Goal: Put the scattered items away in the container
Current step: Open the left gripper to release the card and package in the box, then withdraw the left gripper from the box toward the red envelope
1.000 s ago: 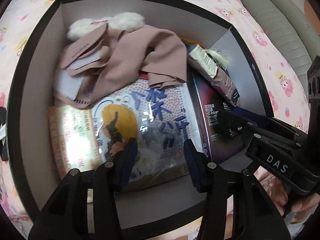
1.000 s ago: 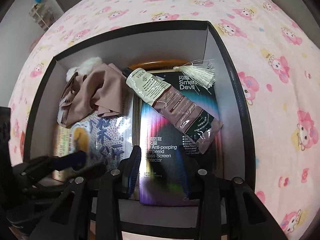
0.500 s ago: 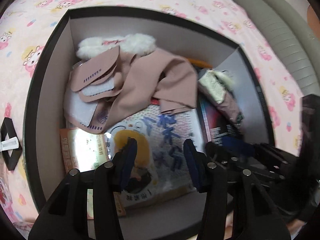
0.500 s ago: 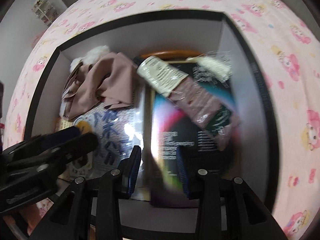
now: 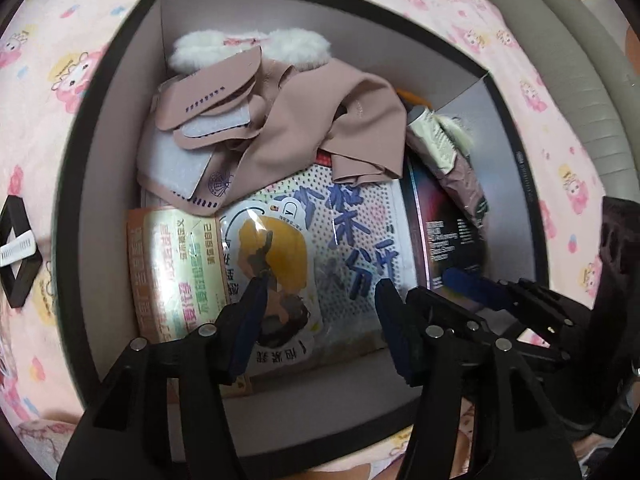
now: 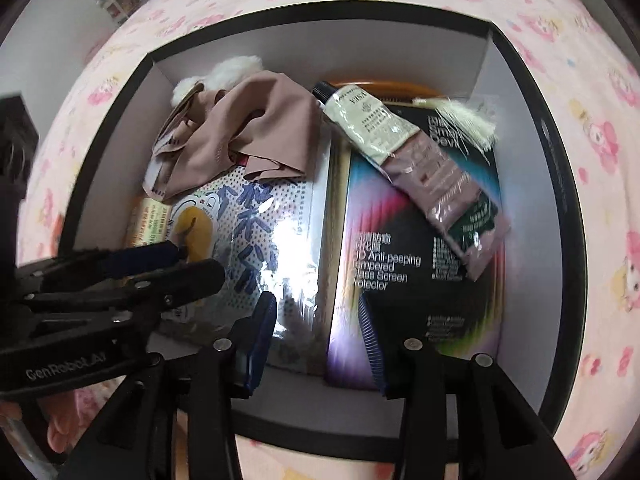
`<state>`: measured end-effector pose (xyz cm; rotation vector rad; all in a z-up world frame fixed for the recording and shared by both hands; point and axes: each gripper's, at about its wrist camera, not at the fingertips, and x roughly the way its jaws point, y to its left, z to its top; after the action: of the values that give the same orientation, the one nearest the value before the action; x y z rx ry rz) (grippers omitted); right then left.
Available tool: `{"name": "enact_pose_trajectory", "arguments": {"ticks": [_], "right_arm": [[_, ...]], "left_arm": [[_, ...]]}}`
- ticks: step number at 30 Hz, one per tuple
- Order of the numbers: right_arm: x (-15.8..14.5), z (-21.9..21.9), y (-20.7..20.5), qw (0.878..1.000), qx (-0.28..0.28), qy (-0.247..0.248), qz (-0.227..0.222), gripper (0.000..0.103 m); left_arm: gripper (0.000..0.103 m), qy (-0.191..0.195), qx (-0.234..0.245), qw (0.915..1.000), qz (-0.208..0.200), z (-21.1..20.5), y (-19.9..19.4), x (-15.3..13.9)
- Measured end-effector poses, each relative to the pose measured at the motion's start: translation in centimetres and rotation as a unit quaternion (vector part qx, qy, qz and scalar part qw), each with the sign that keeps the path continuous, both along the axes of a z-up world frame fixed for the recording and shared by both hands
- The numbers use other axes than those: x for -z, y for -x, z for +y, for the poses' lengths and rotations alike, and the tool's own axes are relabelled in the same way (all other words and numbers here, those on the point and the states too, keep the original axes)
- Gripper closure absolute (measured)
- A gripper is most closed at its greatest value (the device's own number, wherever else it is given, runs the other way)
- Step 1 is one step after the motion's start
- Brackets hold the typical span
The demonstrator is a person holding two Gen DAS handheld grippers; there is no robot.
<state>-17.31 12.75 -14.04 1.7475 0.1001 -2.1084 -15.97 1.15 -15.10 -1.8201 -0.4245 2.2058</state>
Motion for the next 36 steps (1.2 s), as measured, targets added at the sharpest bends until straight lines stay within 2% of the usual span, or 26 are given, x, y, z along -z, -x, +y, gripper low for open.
{"name": "enact_pose_trajectory", "arguments": {"ticks": [2,5,9,12,14,21,29,36], "right_arm": [[-0.4,0.5,-0.2,1.000,0.012,0.005,0.002,0.065],[-2.3,1.2,-1.1,0.999,0.034,0.010,0.042,0.065],[-4.9,2.1,-2.7,0.993,0.066,0.036,0.089,0.064],[-6.1,2.6,-4.0,0.989,0.075,0.063,0.107,0.062],[-6.6,2.4,-4.2,0.989,0.072,0.063,0.116,0.062],[-8.7,3.0,-7.8,0.983,0.078,0.086,0.143,0.062],[-11.2,1.4,-10.7,0.979,0.064,0.094,0.167,0.062],[-11.8,-0.5,-12.2,0.980,0.047,0.098,0.165,0.062]], "left_arm": [[0.046,0.012,0.003,0.9994,0.033,0.1,-0.8,-1.1],[0.046,0.008,0.004,0.9975,0.071,0.1,-2.2,-2.9],[0.045,0.010,0.001,0.9936,0.113,-0.3,-4.0,-5.6],[0.044,0.009,0.005,0.9901,0.140,-0.3,-5.6,-7.6],[0.043,0.011,0.010,0.9883,0.152,0.0,-5.7,-8.4],[0.043,-0.007,0.026,0.9841,0.175,-0.5,-8.3,-10.4],[0.043,-0.017,0.034,0.9794,0.198,-2.4,-11.1,-12.8],[0.043,-0.014,0.025,0.9772,0.210,-4.3,-13.1,-13.5]]}}
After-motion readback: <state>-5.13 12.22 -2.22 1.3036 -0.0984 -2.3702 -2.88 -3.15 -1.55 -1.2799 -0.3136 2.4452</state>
